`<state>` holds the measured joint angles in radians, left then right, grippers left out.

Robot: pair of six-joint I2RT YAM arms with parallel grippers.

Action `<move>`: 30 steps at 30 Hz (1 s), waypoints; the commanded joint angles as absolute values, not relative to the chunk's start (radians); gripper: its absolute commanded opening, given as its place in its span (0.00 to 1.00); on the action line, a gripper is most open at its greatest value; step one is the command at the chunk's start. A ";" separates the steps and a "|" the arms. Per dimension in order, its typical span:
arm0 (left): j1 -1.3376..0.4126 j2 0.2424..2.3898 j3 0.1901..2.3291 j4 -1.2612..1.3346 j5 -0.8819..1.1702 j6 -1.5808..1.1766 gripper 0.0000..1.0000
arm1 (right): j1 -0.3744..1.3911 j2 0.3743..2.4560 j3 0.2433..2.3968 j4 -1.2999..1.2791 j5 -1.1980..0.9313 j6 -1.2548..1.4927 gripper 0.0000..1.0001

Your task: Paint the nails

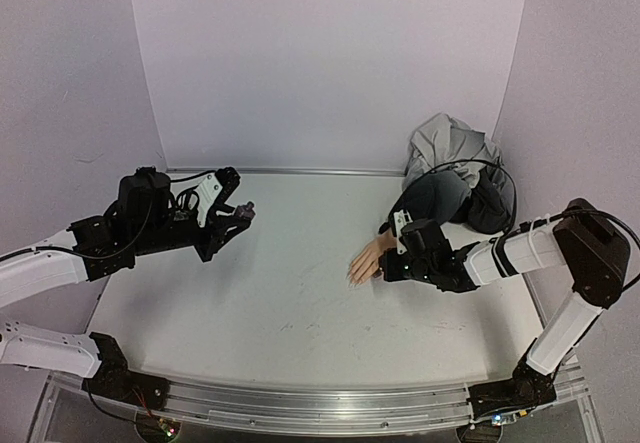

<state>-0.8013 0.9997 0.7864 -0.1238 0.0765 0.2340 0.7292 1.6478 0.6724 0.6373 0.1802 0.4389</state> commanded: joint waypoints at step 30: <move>-0.796 0.981 0.849 -0.081 0.080 0.222 0.00 | 0.734 1.614 0.690 0.650 0.214 0.445 0.00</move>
